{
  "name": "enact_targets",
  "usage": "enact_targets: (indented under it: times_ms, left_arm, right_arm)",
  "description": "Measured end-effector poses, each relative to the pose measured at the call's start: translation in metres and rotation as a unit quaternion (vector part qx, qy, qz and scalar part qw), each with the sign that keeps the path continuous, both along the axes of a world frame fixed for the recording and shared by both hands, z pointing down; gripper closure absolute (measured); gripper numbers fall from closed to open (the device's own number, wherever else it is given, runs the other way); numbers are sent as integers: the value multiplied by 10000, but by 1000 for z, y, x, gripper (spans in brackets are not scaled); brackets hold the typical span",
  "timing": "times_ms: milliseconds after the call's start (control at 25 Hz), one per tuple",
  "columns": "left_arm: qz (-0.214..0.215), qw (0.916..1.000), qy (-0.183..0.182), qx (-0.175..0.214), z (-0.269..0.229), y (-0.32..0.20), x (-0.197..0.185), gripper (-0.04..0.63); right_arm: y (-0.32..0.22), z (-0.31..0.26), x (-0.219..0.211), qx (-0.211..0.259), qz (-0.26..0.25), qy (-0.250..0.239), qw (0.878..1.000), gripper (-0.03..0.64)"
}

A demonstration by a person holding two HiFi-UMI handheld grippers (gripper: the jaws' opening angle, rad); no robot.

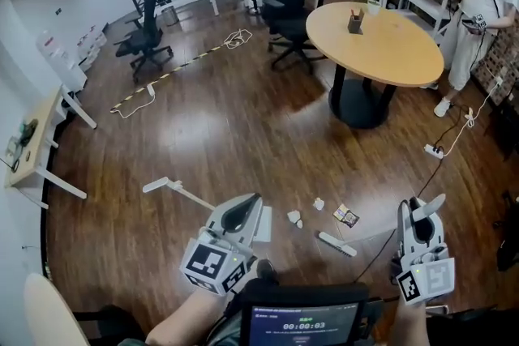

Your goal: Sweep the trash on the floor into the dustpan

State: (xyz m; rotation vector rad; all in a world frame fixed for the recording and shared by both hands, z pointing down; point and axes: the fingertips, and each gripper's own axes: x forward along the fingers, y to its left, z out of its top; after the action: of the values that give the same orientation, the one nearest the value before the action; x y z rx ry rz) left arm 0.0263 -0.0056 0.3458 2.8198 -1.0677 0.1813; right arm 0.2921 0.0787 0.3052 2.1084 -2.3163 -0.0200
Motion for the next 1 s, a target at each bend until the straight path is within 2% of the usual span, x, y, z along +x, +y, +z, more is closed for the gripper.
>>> enact_targets:
  times_ms: [160, 320, 520, 680, 880, 1000]
  left_arm:
    - [72, 9999, 86, 6, 0, -52, -38, 572]
    - [139, 9997, 180, -86, 10, -104, -72, 572]
    - [207, 9996, 75, -174, 23, -157, -96, 572]
    - [80, 9995, 32, -304, 35, -184, -93, 572]
    - [-218, 9992, -13, -330, 34, -219, -64, 572]
    - [-139, 9995, -65, -293, 29, -225, -40, 572]
  right_arm:
    - [-48, -3, -30, -19, 188, 141, 9997, 528]
    - [-101, 8, -50, -44, 328, 80, 9994, 528]
    - [-156, 18, -64, -101, 477, 74, 9988, 528]
    - [-189, 26, -64, -105, 328, 34, 9994, 528]
    - [-232, 41, -41, -184, 30, -35, 9998, 528]
    - [-244, 47, -24, -240, 14, -84, 9997, 528]
